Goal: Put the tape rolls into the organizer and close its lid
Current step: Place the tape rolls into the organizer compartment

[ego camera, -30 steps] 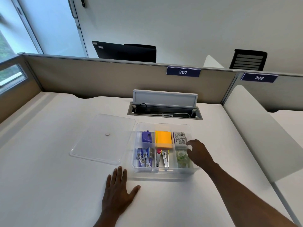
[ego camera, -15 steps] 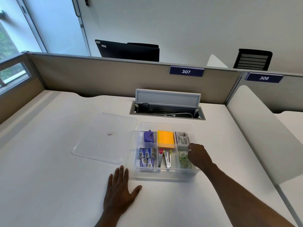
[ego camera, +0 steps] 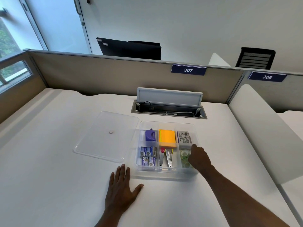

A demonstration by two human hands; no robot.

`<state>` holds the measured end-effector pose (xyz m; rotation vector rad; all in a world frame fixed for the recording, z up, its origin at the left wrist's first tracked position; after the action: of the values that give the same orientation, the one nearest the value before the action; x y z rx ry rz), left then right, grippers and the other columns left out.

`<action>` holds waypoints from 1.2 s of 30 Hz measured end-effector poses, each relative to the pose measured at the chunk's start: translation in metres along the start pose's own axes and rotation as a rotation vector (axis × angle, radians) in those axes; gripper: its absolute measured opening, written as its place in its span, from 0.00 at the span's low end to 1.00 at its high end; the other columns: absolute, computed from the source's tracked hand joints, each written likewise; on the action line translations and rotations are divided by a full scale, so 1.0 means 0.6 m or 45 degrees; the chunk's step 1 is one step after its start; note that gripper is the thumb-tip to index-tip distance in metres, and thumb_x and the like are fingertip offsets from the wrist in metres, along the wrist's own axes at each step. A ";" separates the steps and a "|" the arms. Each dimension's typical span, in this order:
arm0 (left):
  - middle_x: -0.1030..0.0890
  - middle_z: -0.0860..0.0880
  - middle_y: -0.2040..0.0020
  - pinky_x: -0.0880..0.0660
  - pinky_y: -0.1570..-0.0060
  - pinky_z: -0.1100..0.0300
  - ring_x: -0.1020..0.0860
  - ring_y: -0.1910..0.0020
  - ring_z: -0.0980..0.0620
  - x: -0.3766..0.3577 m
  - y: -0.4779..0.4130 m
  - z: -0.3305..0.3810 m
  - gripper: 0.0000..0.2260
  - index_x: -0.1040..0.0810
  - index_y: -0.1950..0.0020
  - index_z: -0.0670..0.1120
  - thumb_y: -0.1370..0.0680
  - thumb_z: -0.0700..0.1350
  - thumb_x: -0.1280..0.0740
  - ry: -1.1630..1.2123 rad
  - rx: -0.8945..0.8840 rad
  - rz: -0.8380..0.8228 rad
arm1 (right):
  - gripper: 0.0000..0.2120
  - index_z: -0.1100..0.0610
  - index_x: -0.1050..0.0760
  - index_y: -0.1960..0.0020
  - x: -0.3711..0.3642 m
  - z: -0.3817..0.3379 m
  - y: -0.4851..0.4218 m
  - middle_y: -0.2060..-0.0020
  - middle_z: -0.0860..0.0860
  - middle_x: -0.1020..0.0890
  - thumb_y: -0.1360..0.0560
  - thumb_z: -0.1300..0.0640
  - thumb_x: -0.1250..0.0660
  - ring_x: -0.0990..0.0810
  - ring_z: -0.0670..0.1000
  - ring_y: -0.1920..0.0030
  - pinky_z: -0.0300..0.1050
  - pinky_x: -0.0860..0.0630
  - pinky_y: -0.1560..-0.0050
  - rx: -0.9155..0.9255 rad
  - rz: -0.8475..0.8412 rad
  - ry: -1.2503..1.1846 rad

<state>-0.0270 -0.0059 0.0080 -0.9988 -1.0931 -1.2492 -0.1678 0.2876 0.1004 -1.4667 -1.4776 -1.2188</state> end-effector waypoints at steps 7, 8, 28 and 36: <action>0.38 0.42 0.25 0.54 0.28 0.50 0.40 0.25 0.43 -0.001 0.000 0.000 0.41 0.37 0.27 0.42 0.27 0.72 0.49 -0.010 -0.004 -0.006 | 0.14 0.61 0.29 0.42 -0.009 0.001 0.004 0.48 0.61 0.18 0.27 0.59 0.37 0.18 0.63 0.49 0.51 0.22 0.49 0.010 -0.050 -0.017; 0.38 0.41 0.25 0.54 0.28 0.50 0.40 0.26 0.43 -0.001 0.000 0.000 0.41 0.37 0.27 0.42 0.27 0.72 0.49 -0.010 -0.004 -0.006 | 0.15 0.60 0.29 0.41 -0.010 0.001 0.005 0.47 0.61 0.18 0.27 0.58 0.37 0.18 0.63 0.48 0.51 0.22 0.49 0.010 -0.071 -0.024; 0.41 0.42 0.24 0.56 0.28 0.50 0.44 0.24 0.44 0.001 0.000 0.000 0.41 0.39 0.26 0.42 0.27 0.72 0.50 0.012 -0.010 0.020 | 0.18 0.59 0.30 0.38 -0.017 -0.002 0.013 0.45 0.60 0.19 0.27 0.56 0.35 0.20 0.62 0.45 0.52 0.24 0.46 0.019 -0.021 -0.031; 0.39 0.41 0.24 0.55 0.28 0.50 0.42 0.25 0.43 0.001 0.000 0.000 0.41 0.37 0.26 0.42 0.27 0.72 0.49 0.014 -0.013 0.012 | 0.18 0.57 0.29 0.37 -0.016 -0.002 0.010 0.43 0.57 0.20 0.26 0.57 0.37 0.21 0.60 0.43 0.51 0.24 0.43 0.066 0.001 -0.013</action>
<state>-0.0271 -0.0062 0.0088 -1.0028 -1.0729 -1.2526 -0.1608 0.2830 0.0925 -1.4409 -1.5040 -1.1656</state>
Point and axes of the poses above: each hand's wrist, its own y-axis away from the middle knuckle, its own x-axis out of the back of the hand, z = x × y, the point moved 3 cm from there along -y, towards the middle knuckle
